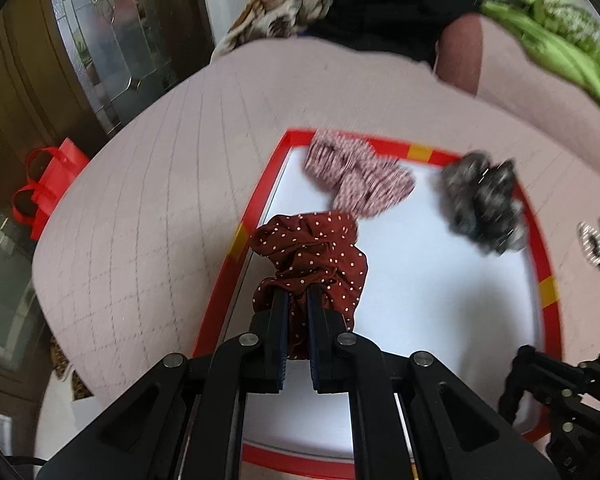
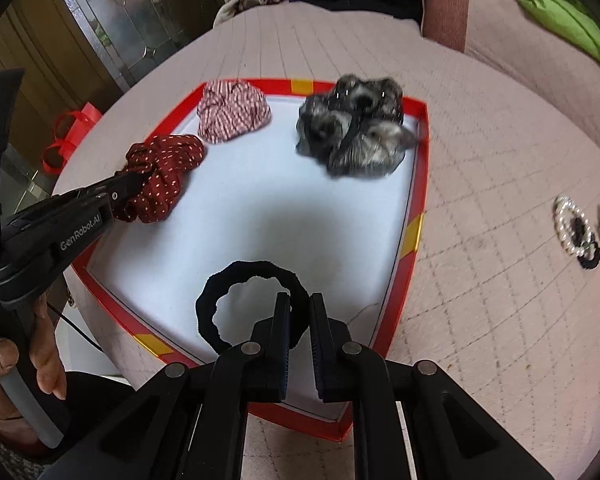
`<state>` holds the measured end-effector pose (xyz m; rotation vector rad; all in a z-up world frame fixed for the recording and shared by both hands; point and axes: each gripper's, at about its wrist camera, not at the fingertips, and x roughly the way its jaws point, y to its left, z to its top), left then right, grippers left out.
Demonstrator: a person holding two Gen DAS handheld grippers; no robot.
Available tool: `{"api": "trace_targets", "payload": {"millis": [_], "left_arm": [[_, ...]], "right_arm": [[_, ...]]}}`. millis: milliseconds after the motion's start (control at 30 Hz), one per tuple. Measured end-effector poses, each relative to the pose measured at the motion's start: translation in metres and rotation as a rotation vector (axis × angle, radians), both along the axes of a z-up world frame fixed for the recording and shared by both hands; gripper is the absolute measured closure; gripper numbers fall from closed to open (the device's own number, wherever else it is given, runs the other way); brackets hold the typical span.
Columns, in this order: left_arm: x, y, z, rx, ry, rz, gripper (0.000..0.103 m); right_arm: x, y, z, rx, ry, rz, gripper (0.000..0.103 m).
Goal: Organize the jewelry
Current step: 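Carry both held scrunchies over the red-rimmed white tray, then open both tools to release the scrunchies inside the tray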
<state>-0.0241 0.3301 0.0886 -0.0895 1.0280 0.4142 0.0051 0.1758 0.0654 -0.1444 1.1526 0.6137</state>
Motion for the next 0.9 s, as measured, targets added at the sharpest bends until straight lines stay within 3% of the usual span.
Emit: {"api": "trace_targets", "payload": {"millis": [367, 500, 667, 767, 833, 900], "left_arm": [[-0.006, 0.004, -0.008, 0.014, 0.071, 0.059, 0.094], [-0.009, 0.004, -0.002, 0.005, 0.053, 0.063, 0.091], [-0.013, 0.004, 0.008, -0.01, -0.001, 0.055, 0.079], [-0.016, 0.003, 0.015, -0.029, -0.042, 0.054, 0.069], [-0.017, 0.004, 0.019, -0.037, -0.065, 0.055, 0.066], [-0.018, 0.003, 0.023, -0.043, -0.086, 0.055, 0.063]], "right_arm": [[-0.009, -0.004, -0.015, -0.026, 0.005, 0.007, 0.091], [-0.012, -0.005, -0.015, -0.028, 0.002, 0.011, 0.091], [-0.012, -0.008, -0.014, -0.025, 0.0, 0.005, 0.091], [-0.012, -0.009, -0.013, -0.016, 0.007, -0.005, 0.08], [-0.013, -0.011, -0.01, 0.0, 0.006, -0.008, 0.065], [-0.015, -0.012, -0.005, 0.005, -0.015, -0.007, 0.062]]}}
